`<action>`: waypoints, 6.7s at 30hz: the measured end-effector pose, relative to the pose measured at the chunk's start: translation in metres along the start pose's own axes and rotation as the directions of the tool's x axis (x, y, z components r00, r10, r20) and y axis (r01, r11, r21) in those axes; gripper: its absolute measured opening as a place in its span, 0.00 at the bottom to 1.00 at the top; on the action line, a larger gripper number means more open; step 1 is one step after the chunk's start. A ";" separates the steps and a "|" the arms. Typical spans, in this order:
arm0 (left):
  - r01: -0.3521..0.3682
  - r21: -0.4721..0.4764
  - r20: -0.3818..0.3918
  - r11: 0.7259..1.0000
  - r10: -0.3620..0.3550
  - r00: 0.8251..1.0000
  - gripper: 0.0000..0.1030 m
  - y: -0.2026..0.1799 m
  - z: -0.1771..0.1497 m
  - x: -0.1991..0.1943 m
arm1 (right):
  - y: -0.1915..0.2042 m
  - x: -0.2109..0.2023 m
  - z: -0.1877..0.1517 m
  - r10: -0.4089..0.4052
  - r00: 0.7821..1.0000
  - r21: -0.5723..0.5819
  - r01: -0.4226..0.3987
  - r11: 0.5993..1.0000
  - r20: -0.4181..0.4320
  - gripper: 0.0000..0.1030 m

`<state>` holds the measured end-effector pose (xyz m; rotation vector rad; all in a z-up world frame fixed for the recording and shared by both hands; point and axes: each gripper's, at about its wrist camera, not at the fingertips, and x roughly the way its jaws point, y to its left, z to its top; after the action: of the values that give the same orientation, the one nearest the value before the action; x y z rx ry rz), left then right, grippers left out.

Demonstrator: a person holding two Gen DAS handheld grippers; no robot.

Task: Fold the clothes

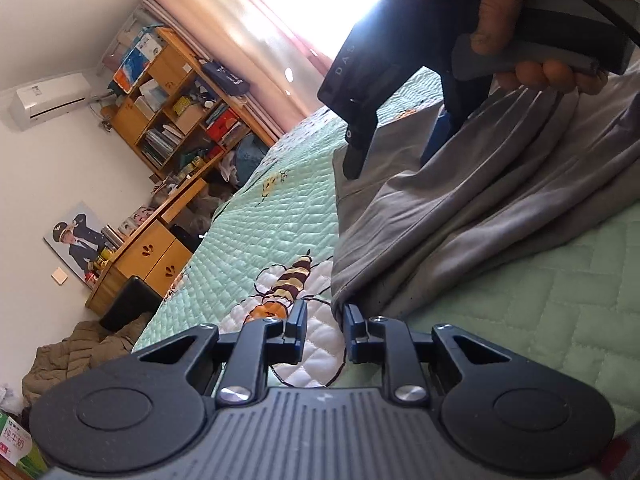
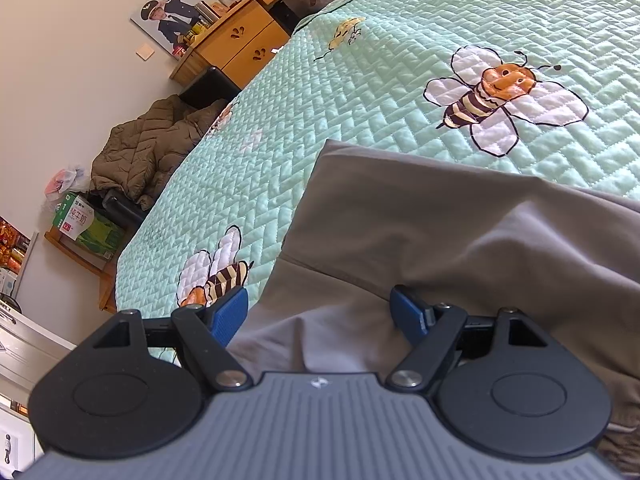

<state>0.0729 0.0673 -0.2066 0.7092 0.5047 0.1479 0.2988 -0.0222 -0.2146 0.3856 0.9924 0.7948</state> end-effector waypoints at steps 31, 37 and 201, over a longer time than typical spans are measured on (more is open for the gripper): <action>0.218 -0.035 0.122 0.975 -0.212 0.969 0.07 0.027 -0.051 -0.038 | -0.001 -0.003 -0.002 0.009 1.000 -0.001 -0.009 1.000 0.008 0.77; 0.144 -0.097 0.175 0.985 -0.126 0.977 0.65 0.035 -0.033 -0.028 | 0.004 -0.005 -0.002 -0.006 1.000 -0.016 0.006 1.000 0.006 0.77; 0.278 -0.395 -0.343 0.876 -0.421 0.839 0.99 -0.038 0.100 0.054 | -0.166 -0.324 -0.246 -0.471 0.666 0.696 -0.101 0.711 0.578 0.84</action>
<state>0.1672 -0.0040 -0.1886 0.2354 0.9951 0.0304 0.0586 -0.3885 -0.2519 1.1310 0.4895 -0.0347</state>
